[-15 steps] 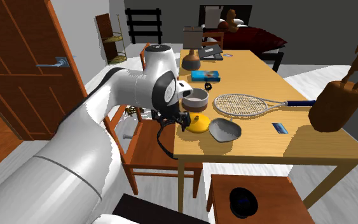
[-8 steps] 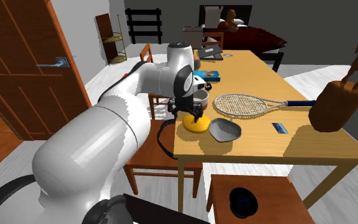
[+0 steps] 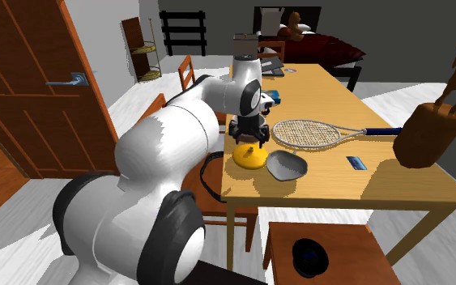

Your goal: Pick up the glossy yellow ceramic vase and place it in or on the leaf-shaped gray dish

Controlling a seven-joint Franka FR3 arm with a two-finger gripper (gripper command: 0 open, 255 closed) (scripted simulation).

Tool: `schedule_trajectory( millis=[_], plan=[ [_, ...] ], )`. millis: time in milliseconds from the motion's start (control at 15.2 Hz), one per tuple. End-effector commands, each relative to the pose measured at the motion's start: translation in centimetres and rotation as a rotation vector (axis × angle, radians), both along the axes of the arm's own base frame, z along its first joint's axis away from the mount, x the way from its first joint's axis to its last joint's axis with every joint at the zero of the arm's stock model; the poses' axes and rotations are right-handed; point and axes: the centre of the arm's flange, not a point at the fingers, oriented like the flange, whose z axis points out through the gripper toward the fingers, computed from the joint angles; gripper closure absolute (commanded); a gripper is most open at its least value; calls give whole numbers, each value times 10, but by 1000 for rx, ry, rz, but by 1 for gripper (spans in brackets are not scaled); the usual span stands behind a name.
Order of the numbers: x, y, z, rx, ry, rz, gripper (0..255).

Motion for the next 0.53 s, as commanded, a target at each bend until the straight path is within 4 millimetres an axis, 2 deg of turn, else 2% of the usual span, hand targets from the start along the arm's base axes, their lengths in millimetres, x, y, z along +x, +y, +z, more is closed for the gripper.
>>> schedule_trajectory(
  millis=[0,330,462],
  plan=[
    [7,-3,-9,-1,0,-1,0],
    [11,-4,-38,-1,0,-1,0],
    [11,-4,-38,-1,0,-1,0]
  ],
)
